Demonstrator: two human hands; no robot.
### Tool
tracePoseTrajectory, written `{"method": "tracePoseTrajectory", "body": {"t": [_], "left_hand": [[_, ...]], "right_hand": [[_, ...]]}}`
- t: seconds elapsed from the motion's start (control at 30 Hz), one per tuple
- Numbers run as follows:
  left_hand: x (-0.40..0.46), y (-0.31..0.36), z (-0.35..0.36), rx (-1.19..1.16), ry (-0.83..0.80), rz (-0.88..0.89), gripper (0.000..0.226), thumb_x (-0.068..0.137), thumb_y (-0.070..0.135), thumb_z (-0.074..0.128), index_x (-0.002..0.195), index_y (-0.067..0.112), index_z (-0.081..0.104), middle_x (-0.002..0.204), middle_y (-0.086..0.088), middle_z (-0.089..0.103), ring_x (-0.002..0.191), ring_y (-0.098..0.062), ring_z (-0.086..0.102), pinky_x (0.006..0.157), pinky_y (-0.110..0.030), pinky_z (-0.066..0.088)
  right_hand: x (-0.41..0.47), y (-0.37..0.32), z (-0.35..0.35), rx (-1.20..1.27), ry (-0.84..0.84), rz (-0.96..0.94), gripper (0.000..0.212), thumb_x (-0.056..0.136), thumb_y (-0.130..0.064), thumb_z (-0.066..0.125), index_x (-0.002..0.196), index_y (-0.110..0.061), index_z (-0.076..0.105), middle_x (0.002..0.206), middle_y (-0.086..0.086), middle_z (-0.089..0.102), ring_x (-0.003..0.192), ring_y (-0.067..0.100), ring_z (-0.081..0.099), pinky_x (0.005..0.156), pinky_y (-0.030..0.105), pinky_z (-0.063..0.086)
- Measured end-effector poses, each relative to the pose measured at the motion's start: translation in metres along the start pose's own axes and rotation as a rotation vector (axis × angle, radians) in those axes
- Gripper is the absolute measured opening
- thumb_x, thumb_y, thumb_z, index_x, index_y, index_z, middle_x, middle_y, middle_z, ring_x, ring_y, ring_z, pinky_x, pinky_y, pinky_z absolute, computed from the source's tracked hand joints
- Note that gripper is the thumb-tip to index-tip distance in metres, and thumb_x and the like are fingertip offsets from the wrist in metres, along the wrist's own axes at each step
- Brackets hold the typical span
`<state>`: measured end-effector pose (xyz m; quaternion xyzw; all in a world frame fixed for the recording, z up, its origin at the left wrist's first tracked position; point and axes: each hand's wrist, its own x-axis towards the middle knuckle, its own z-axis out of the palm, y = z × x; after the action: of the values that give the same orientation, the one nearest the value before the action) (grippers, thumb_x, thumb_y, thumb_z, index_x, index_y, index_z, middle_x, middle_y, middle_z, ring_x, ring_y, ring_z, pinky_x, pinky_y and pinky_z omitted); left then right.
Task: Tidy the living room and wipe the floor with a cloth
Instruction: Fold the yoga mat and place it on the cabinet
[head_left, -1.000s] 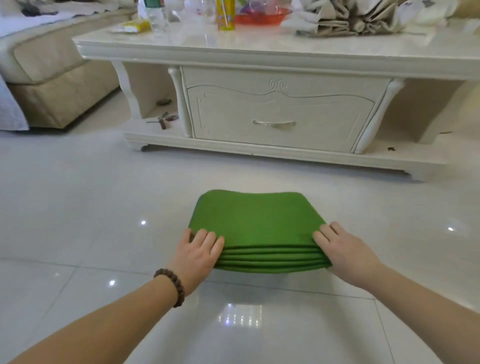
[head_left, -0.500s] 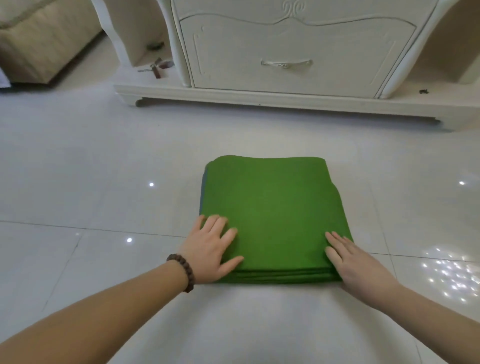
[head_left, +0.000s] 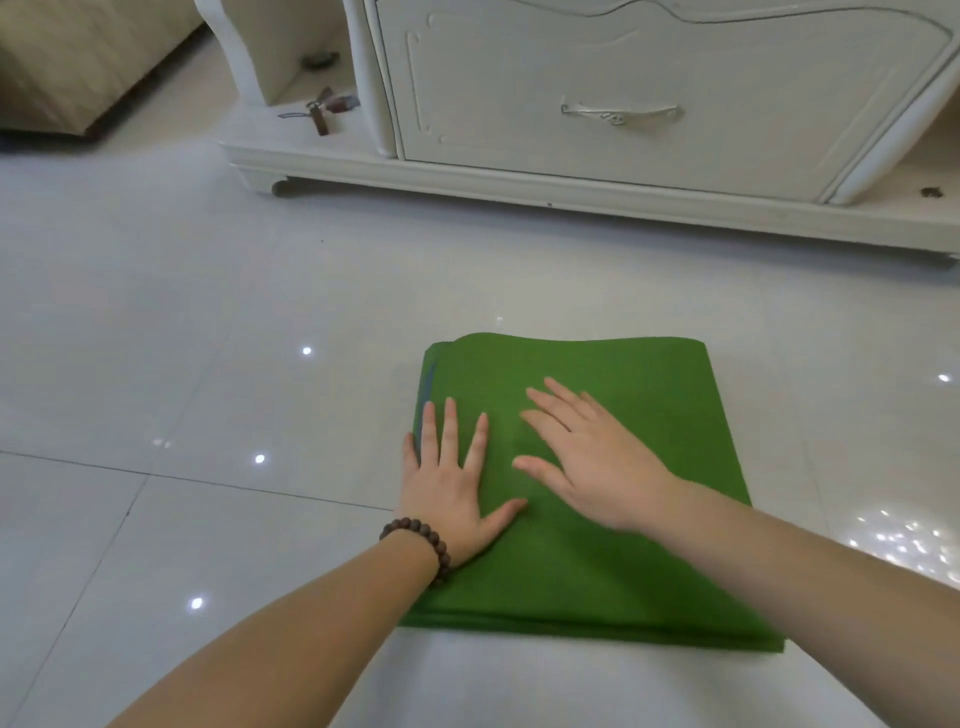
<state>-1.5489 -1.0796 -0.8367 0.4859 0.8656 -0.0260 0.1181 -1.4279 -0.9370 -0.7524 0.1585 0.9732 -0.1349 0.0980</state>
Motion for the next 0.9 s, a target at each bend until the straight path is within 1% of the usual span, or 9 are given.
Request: {"method": "tracePoseTrajectory", "body": {"t": [0.1, 0.2, 0.33, 0.4, 0.47, 0.6, 0.7, 0.77, 0.9], "left_hand": [[0.003, -0.001, 0.0, 0.003, -0.033, 0.012, 0.101, 0.076, 0.086, 0.007, 0.153, 0.023, -0.01, 0.157, -0.019, -0.017, 0.141, -0.039, -0.026, 0.115, -0.06, 0.003], [0.005, -0.004, 0.001, -0.017, 0.004, 0.009, 0.101, 0.077, 0.086, 0.011, 0.154, 0.022, 0.003, 0.158, -0.023, -0.007, 0.144, -0.04, -0.018, 0.114, -0.061, 0.006], [0.008, -0.007, 0.005, -0.045, -0.001, 0.001, 0.1, 0.077, 0.085, 0.014, 0.154, 0.024, 0.001, 0.158, -0.021, -0.011, 0.143, -0.038, -0.02, 0.114, -0.061, 0.006], [0.008, -0.007, 0.004, -0.041, 0.006, 0.004, 0.099, 0.077, 0.085, 0.013, 0.153, 0.023, -0.004, 0.158, -0.019, -0.013, 0.144, -0.038, -0.019, 0.114, -0.061, 0.007], [0.005, -0.008, 0.005, -0.039, 0.011, -0.002, 0.099, 0.078, 0.085, 0.011, 0.153, 0.023, -0.007, 0.158, -0.018, -0.014, 0.144, -0.037, -0.02, 0.114, -0.061, 0.008], [0.007, -0.01, 0.006, -0.052, 0.036, -0.022, 0.097, 0.078, 0.085, 0.006, 0.153, 0.024, -0.005, 0.158, -0.016, -0.013, 0.145, -0.034, -0.018, 0.115, -0.06, 0.012], [0.006, -0.007, 0.006, -0.033, 0.022, -0.015, 0.095, 0.077, 0.085, 0.002, 0.151, 0.026, -0.011, 0.158, -0.015, -0.018, 0.144, -0.033, -0.023, 0.116, -0.058, 0.011], [0.007, -0.007, 0.006, -0.027, 0.035, -0.022, 0.094, 0.078, 0.084, 0.001, 0.151, 0.027, -0.011, 0.158, -0.015, -0.017, 0.144, -0.032, -0.023, 0.116, -0.058, 0.01], [0.006, -0.008, 0.004, -0.037, 0.043, -0.021, 0.092, 0.08, 0.083, 0.006, 0.154, 0.027, -0.002, 0.16, -0.014, -0.008, 0.146, -0.033, -0.015, 0.116, -0.057, 0.013]], "right_hand": [[0.085, -0.016, 0.008, -0.012, -0.061, -0.136, 0.072, 0.092, -0.062, 0.011, 0.152, -0.025, 0.003, 0.159, -0.007, -0.011, 0.143, 0.01, -0.019, 0.118, 0.046, -0.007], [0.139, -0.02, 0.033, 0.027, -0.1, -0.008, 0.066, 0.096, -0.059, 0.01, 0.152, -0.026, -0.004, 0.159, -0.006, -0.013, 0.144, 0.012, -0.018, 0.117, 0.05, -0.01], [0.154, -0.021, 0.043, 0.061, -0.122, 0.029, 0.062, 0.097, -0.057, 0.01, 0.152, -0.029, 0.0, 0.159, -0.01, -0.008, 0.145, 0.011, -0.014, 0.116, 0.05, -0.011], [0.15, -0.012, 0.023, 0.176, -0.2, 0.0, 0.06, 0.098, -0.055, 0.011, 0.152, -0.029, 0.002, 0.159, -0.009, -0.008, 0.146, 0.012, -0.012, 0.117, 0.049, -0.009], [0.131, 0.011, 0.005, 0.116, -0.163, 0.008, 0.063, 0.096, -0.058, 0.01, 0.151, -0.031, -0.002, 0.158, -0.006, -0.013, 0.145, 0.014, -0.015, 0.118, 0.049, -0.007], [0.056, 0.091, 0.001, -0.236, 0.107, 0.378, 0.069, 0.091, -0.065, 0.0, 0.148, -0.029, -0.015, 0.153, 0.004, -0.027, 0.141, 0.022, -0.028, 0.114, 0.053, -0.014], [0.027, 0.125, 0.021, -0.144, -0.006, 0.612, 0.076, 0.086, -0.071, -0.003, 0.148, -0.029, -0.017, 0.155, 0.008, -0.026, 0.142, 0.024, -0.026, 0.116, 0.054, -0.01], [0.028, 0.135, 0.038, -0.05, -0.019, 0.621, 0.078, 0.084, -0.072, -0.003, 0.149, -0.03, -0.015, 0.157, 0.009, -0.02, 0.144, 0.024, -0.02, 0.118, 0.052, -0.002], [0.031, 0.142, 0.027, 0.04, -0.104, 0.575, 0.076, 0.088, -0.071, 0.007, 0.15, -0.032, -0.012, 0.157, 0.01, -0.019, 0.145, 0.024, -0.018, 0.118, 0.051, -0.002]]}}
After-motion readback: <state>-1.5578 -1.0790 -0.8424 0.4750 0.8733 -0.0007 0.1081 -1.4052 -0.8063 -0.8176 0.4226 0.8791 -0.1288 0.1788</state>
